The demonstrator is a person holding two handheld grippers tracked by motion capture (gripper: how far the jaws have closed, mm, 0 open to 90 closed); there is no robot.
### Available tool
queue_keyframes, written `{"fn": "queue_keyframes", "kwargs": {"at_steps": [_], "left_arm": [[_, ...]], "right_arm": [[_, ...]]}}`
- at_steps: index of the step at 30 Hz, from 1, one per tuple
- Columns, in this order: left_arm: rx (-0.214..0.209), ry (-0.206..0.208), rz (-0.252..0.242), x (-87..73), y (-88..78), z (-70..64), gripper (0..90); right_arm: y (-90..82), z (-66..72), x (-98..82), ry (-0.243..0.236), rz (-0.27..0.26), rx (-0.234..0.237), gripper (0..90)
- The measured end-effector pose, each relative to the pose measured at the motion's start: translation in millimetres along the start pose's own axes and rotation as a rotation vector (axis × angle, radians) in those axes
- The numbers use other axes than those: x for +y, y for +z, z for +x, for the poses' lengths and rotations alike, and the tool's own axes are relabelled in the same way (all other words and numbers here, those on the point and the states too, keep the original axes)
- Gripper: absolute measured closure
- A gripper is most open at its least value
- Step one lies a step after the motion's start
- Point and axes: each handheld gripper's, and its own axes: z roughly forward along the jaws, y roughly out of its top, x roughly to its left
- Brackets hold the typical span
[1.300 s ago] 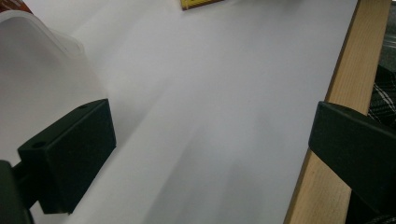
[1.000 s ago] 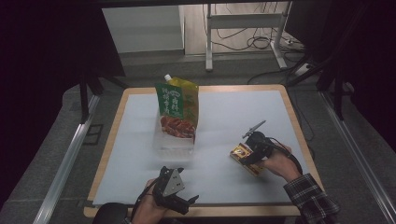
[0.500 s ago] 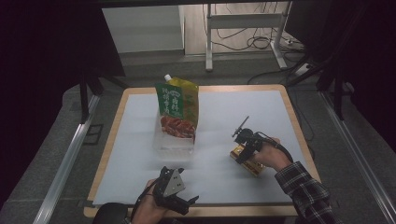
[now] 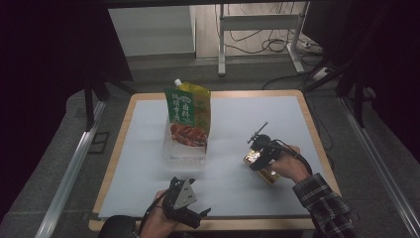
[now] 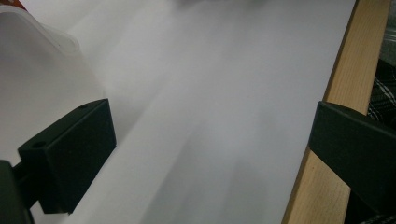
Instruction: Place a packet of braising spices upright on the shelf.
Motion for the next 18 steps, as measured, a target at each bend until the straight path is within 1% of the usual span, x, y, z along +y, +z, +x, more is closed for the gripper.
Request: {"fn": "queue_keyframes", "kwargs": {"at_steps": [2, 4, 6, 7, 12, 14, 15, 17, 18], "left_arm": [[0.001, 0.008, 0.007, 0.0, -0.6, 0.9, 0.7], [0.002, 0.002, 0.003, 0.0, -0.6, 0.8, 0.7], [0.002, 0.002, 0.003, 0.0, -0.5, 0.8, 0.7], [0.002, -0.003, -0.001, 0.0, -0.3, 0.4, 0.7], [0.003, -0.004, -0.001, -0.1, -0.5, 0.7, 0.7], [0.005, 0.001, 0.002, 0.0, -0.9, 1.2, 0.7], [0.005, 0.001, 0.001, 0.0, -0.9, 1.3, 0.7], [0.004, -0.001, 0.001, -0.1, -1.0, 1.4, 0.8], [0.004, -0.004, -0.002, -0.1, -0.8, 1.2, 0.8]], "right_arm": [[-3.7, -1.1, -2.1, 0.008, -0.036, 0.002, 31.5], [-8.2, -1.6, -4.7, 0.018, -0.081, 0.002, 31.6], [-11.3, -1.5, -6.8, 0.024, -0.113, 0.008, 31.7], [-12.2, -1.4, -7.6, 0.021, -0.129, 0.006, 31.7], [-19.9, -0.2, -11.0, 0.031, -0.212, 0.009, 31.8], [-23.1, -0.1, -12.0, 0.03, -0.253, 0.007, 31.9], [-24.2, 0.3, -12.2, 0.035, -0.262, 0.005, 31.9], [-26.4, 0.5, -12.8, 0.027, -0.294, 0.0, 31.9], [-27.7, 1.3, -13.2, 0.034, -0.306, 0.003, 31.9]]}}
